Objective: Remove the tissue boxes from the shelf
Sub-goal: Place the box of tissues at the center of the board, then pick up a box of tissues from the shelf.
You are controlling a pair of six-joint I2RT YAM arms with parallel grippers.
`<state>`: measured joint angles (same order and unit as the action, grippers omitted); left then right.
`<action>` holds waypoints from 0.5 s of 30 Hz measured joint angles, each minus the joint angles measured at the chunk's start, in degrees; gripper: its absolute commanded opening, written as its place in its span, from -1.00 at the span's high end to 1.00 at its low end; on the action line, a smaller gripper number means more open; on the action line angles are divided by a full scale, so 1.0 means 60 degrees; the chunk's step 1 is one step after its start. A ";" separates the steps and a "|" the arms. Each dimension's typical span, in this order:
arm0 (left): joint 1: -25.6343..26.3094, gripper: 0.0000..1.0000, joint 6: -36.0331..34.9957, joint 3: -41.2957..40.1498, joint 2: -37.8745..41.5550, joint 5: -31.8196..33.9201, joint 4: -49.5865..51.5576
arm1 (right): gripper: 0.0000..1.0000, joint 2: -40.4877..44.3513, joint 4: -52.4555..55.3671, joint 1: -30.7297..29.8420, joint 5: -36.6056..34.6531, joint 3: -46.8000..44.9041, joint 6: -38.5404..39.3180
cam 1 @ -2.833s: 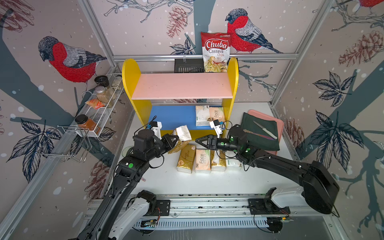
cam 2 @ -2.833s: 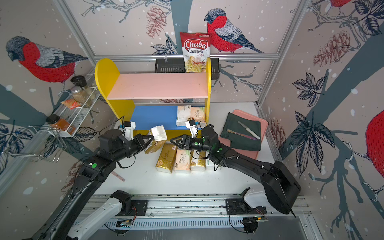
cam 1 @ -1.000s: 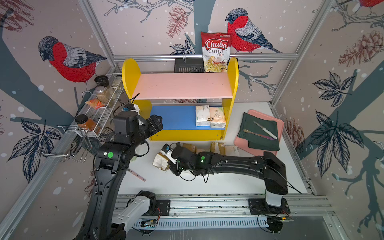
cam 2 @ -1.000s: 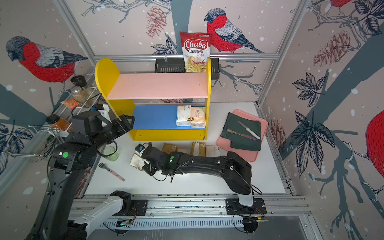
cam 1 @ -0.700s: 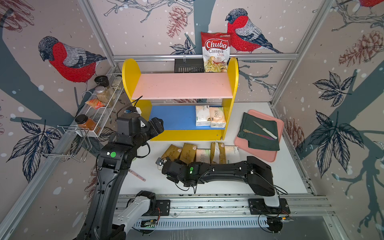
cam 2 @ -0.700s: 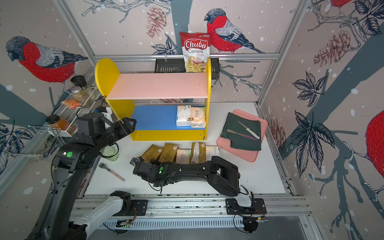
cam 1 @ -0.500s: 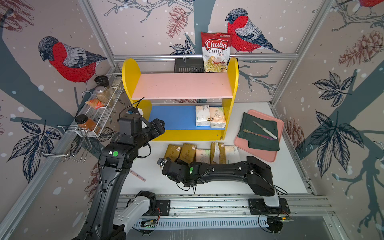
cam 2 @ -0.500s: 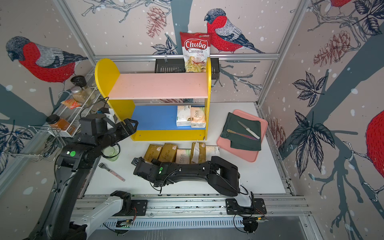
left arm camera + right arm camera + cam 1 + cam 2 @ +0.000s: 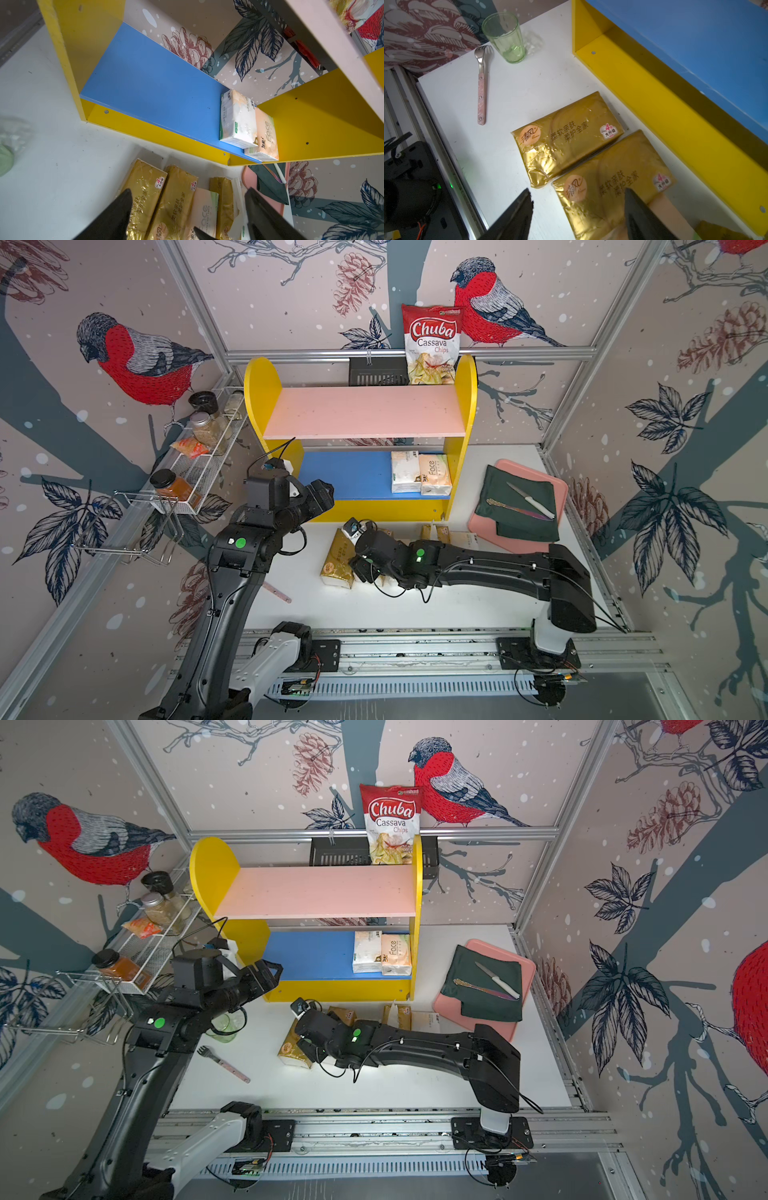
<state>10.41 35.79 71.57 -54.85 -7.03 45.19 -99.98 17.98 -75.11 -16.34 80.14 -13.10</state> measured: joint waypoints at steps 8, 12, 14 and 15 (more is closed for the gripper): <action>0.1880 -0.56 0.0820 -0.1803 -0.0634 -0.0546 -0.2452 | -0.44 0.2674 -0.0364 0.1843 0.0568 -0.2524 -0.1111; 0.2452 -0.56 0.1213 -0.2273 -0.1275 -0.0291 -0.3858 | -0.47 0.4401 -0.0488 0.3366 0.0991 -0.3934 -0.1592; 0.2521 -0.56 0.1311 -0.2477 -0.1606 -0.0164 -0.4674 | -0.48 0.5202 -0.0492 0.4379 0.1177 -0.4543 -0.1767; 0.2535 -0.56 0.1351 -0.2510 -0.1767 -0.0051 -0.4929 | -0.48 0.5450 -0.0488 0.4776 0.1300 -0.4707 -0.1861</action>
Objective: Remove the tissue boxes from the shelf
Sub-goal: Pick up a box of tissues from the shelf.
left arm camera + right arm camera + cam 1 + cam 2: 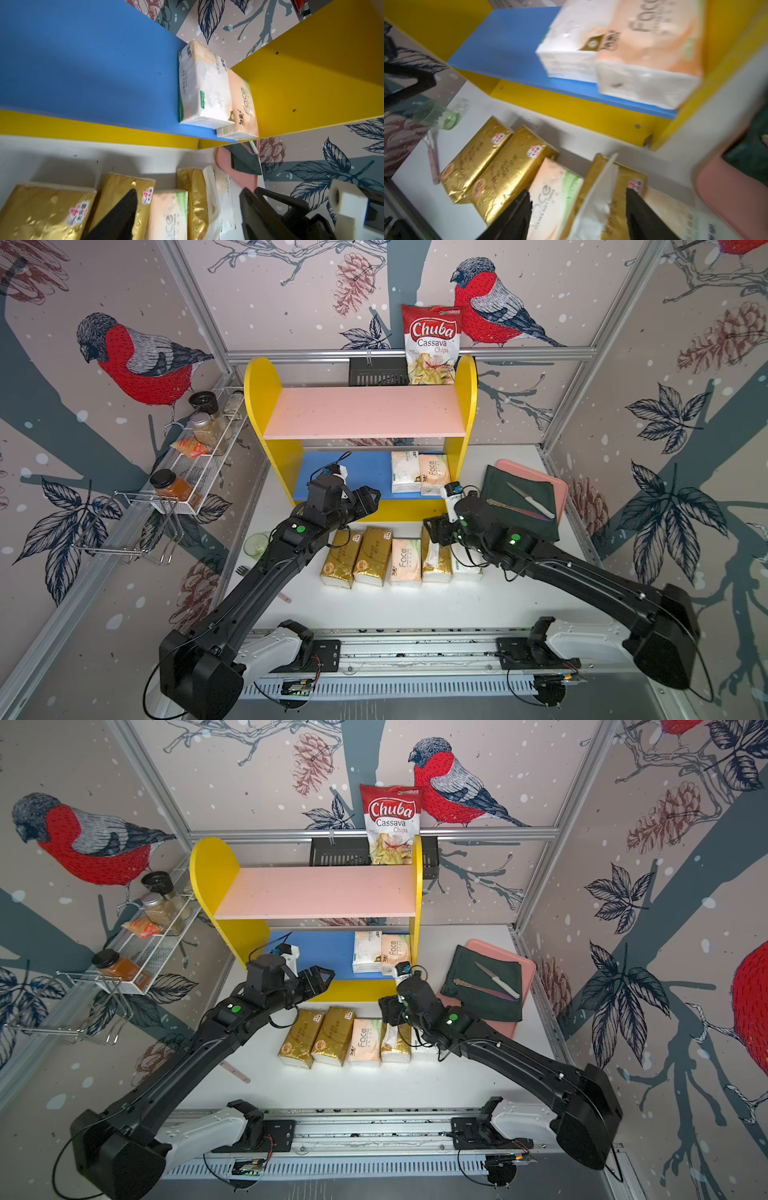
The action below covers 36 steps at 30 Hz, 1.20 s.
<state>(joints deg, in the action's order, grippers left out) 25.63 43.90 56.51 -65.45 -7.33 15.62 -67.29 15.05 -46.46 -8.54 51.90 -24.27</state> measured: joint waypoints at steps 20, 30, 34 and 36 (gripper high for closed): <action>0.0087 -0.19 0.0098 0.2433 -0.4758 -0.0758 -0.2339 | -0.48 0.0816 -0.0157 0.3774 0.3034 -0.0619 0.0022; 0.0149 0.72 0.0168 0.2473 -0.5282 -0.0834 -0.2630 | -0.48 0.0816 -0.0204 0.4258 0.3486 -0.0623 0.0062; 0.0149 1.00 0.0215 0.2357 -0.5271 -0.0761 -0.2976 | -0.48 0.0816 -0.0204 0.4313 0.3595 -0.0623 0.0062; 0.0149 1.00 0.0211 0.2331 -0.5235 -0.0747 -0.2991 | -0.47 0.0823 -0.0204 0.4328 0.3621 -0.0627 0.0062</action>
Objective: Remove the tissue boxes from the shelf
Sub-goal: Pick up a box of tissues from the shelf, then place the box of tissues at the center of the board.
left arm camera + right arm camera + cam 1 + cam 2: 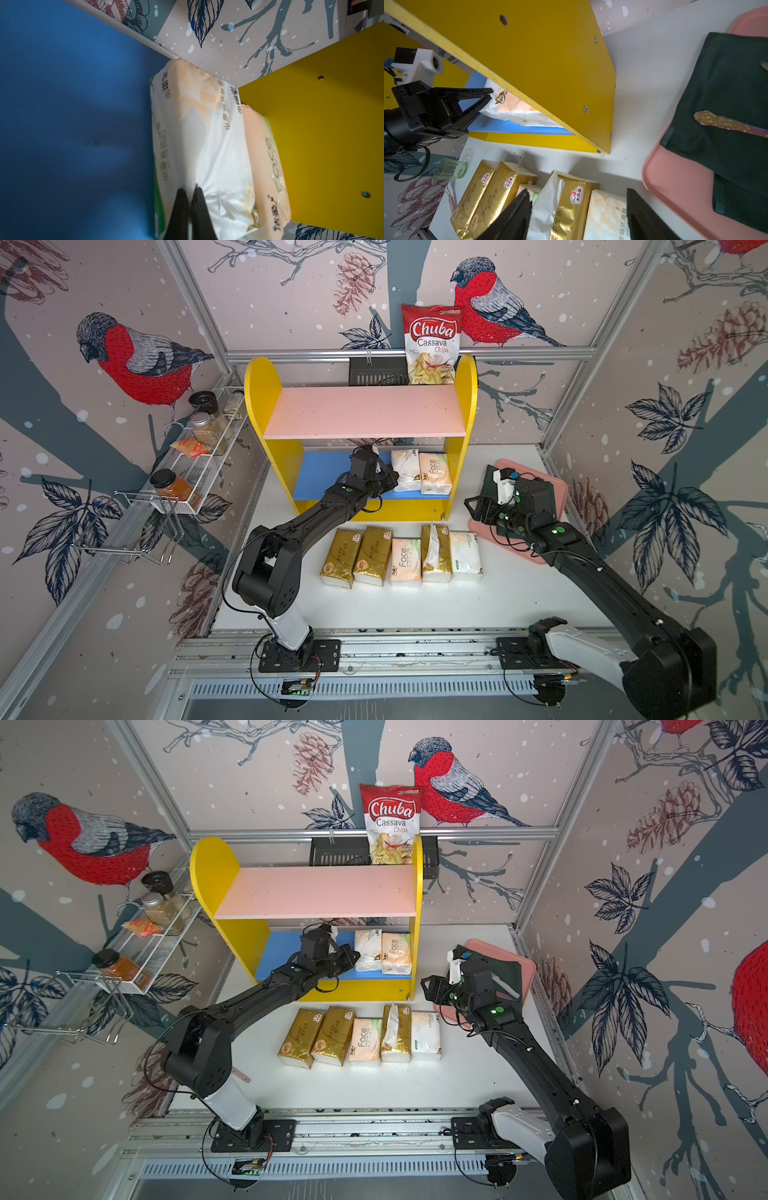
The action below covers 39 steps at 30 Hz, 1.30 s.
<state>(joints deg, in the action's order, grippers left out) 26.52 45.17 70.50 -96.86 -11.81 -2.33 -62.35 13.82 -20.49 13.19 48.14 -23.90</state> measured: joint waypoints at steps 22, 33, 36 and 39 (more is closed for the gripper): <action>0.0033 1.00 -0.1319 -0.0437 0.3825 0.1118 0.3730 | -0.47 -0.0007 -0.0353 -0.0004 0.0470 -0.0295 -0.0044; -0.1118 1.00 -0.1781 -0.0459 0.6382 0.2561 0.8335 | -0.47 -0.0543 -0.0798 -0.0124 0.0652 -0.0200 -0.0076; -0.1617 1.00 -0.1854 -0.0423 0.6539 0.2903 0.9340 | -0.47 -0.0710 -0.0860 -0.0142 0.0714 -0.0120 -0.0076; -0.2102 1.00 -0.2076 -0.0368 0.6492 0.2987 0.9945 | -0.47 -0.0889 -0.0896 -0.0149 0.0798 -0.0026 -0.0073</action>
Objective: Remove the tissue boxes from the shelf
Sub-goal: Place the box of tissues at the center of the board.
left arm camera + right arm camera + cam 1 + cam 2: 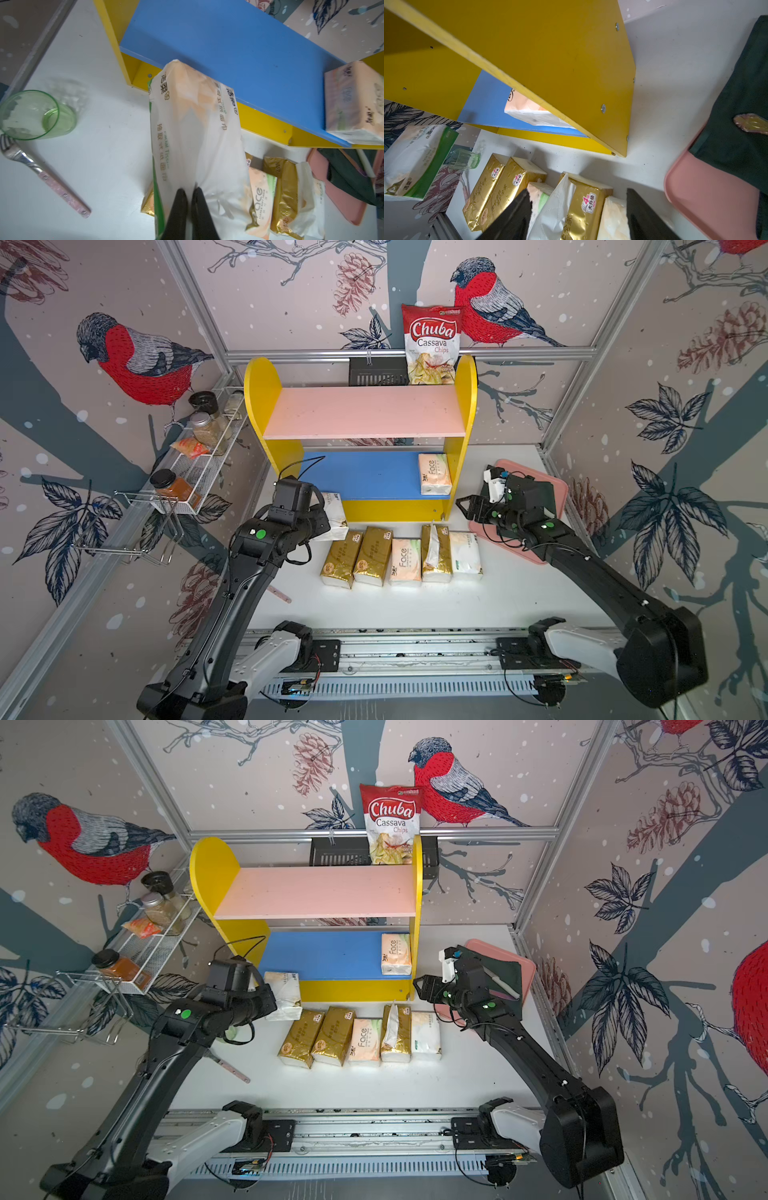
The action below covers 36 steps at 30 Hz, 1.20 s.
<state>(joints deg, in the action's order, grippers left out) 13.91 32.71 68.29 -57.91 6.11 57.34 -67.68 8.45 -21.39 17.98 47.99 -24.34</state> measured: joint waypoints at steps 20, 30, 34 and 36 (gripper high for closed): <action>-0.1967 1.00 -0.3169 0.0025 -0.1960 -0.0692 0.0302 | -0.47 -0.0623 -0.0382 0.0015 0.0324 0.0266 0.0040; -0.2535 1.00 -0.4404 0.0058 -0.3020 -0.1741 -0.0204 | -0.47 -0.1158 -0.0474 0.0007 0.0463 0.0463 0.0025; -0.2747 1.00 -0.4623 -0.0058 -0.3253 -0.1698 -0.0288 | -0.47 -0.1326 -0.0601 -0.0040 0.0499 0.0539 0.0000; -0.2801 1.00 -0.4710 -0.0153 -0.3322 -0.1730 -0.0324 | -0.47 -0.1417 -0.0612 -0.0058 0.0503 0.0597 -0.0004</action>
<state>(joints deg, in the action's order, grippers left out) -2.90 4.45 67.37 -77.84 -4.27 55.40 -76.18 4.78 -21.74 20.99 51.57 -24.36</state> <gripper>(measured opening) 0.095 0.733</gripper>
